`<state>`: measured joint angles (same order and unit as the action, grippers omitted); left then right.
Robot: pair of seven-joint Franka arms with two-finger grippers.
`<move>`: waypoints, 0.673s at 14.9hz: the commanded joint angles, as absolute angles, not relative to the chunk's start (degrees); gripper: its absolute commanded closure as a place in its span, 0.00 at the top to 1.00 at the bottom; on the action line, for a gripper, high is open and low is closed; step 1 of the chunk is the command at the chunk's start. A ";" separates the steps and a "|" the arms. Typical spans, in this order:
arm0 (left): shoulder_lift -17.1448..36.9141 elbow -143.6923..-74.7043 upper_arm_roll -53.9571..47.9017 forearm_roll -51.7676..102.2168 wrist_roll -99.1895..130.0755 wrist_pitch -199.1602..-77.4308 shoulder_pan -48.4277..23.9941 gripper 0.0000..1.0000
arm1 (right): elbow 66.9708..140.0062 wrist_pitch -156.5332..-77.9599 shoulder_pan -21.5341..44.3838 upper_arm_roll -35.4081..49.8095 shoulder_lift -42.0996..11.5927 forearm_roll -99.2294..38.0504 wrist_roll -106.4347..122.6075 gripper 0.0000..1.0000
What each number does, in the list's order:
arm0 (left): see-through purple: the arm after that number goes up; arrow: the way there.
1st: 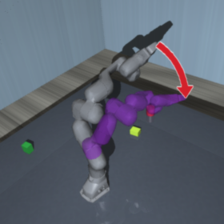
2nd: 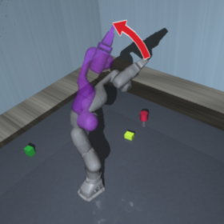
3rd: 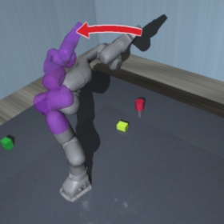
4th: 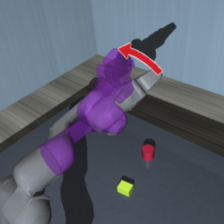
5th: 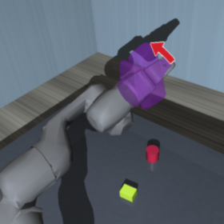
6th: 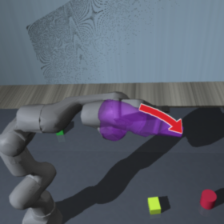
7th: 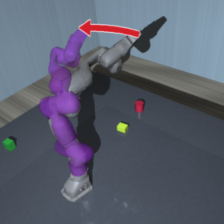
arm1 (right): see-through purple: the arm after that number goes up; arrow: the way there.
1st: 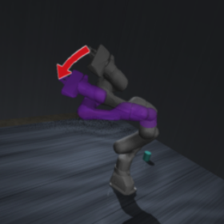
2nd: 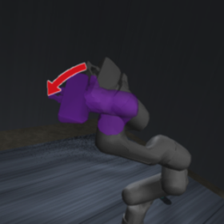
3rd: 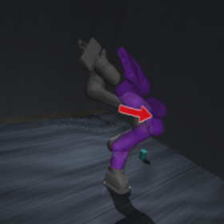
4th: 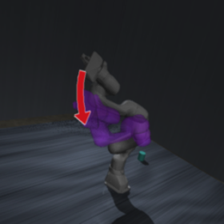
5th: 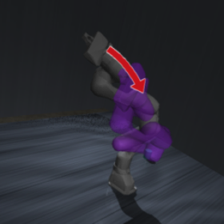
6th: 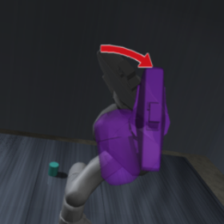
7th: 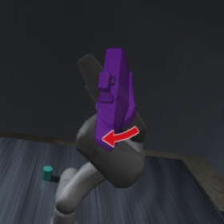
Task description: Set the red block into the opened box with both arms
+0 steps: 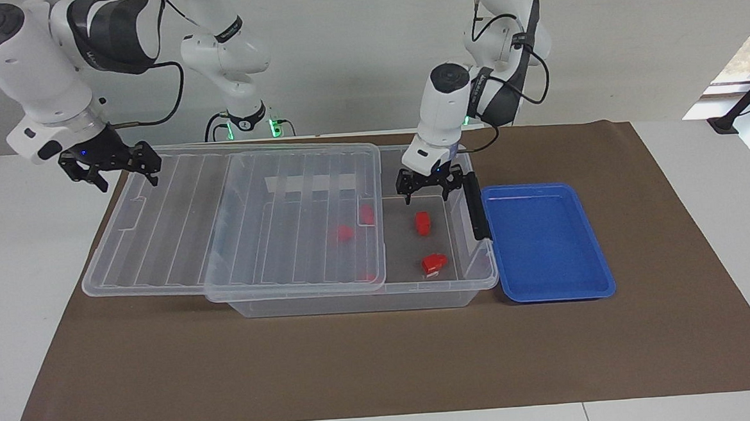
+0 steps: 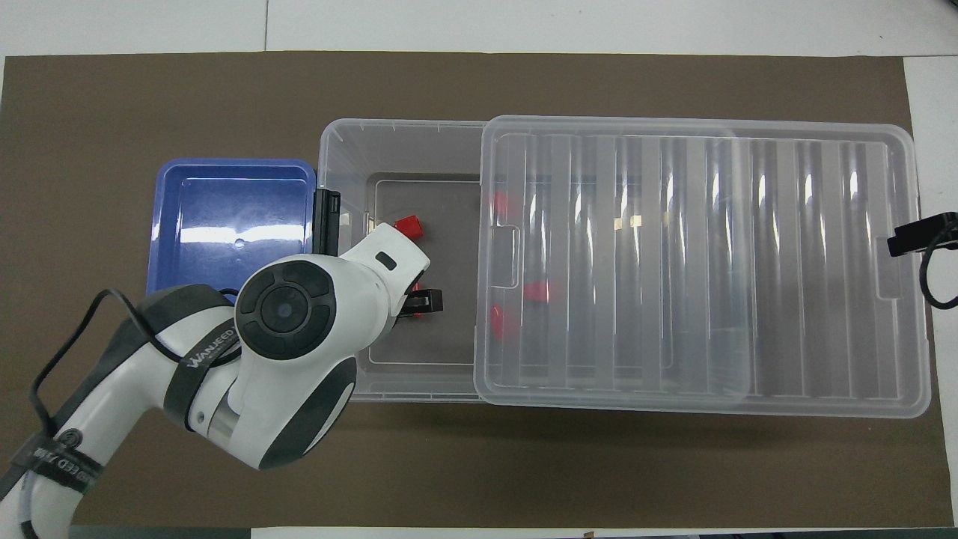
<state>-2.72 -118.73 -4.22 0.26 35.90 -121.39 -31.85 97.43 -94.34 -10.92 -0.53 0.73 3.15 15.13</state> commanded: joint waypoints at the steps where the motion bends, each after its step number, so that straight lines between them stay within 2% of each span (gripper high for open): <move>1: -8.16 -119.18 -3.60 -0.53 34.64 -116.03 -27.80 1.00 | 96.59 -95.26 -17.38 -0.53 0.17 2.90 24.13 0.98; 3: -8.35 -118.39 -3.43 -0.53 27.72 -115.75 -23.93 1.00 | 98.16 -98.77 -20.81 -0.53 0.09 2.90 29.24 0.86; 4: -8.26 -117.78 -3.51 -0.53 25.16 -114.97 -21.64 1.00 | 99.74 -101.14 -22.48 -0.53 0.09 2.90 32.31 0.66; 5: -8.26 -117.60 -3.43 -0.44 23.48 -113.57 -19.36 1.00 | 100.97 -102.90 -23.72 -0.61 0.00 2.90 35.30 0.27; 6: -8.26 -117.08 -3.43 -0.44 21.64 -113.03 -17.07 1.00 | 102.47 -104.66 -24.86 -0.62 -0.44 2.90 37.42 0.00; 10: -7.21 -113.92 -3.43 -0.18 13.20 -110.31 -9.60 1.00 | 107.48 -112.83 -26.10 -0.53 -2.20 2.90 37.97 0.00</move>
<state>-8.31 -117.22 -2.88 0.12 16.42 -113.58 -12.61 104.52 -109.18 -25.69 -1.26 -2.36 3.15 37.26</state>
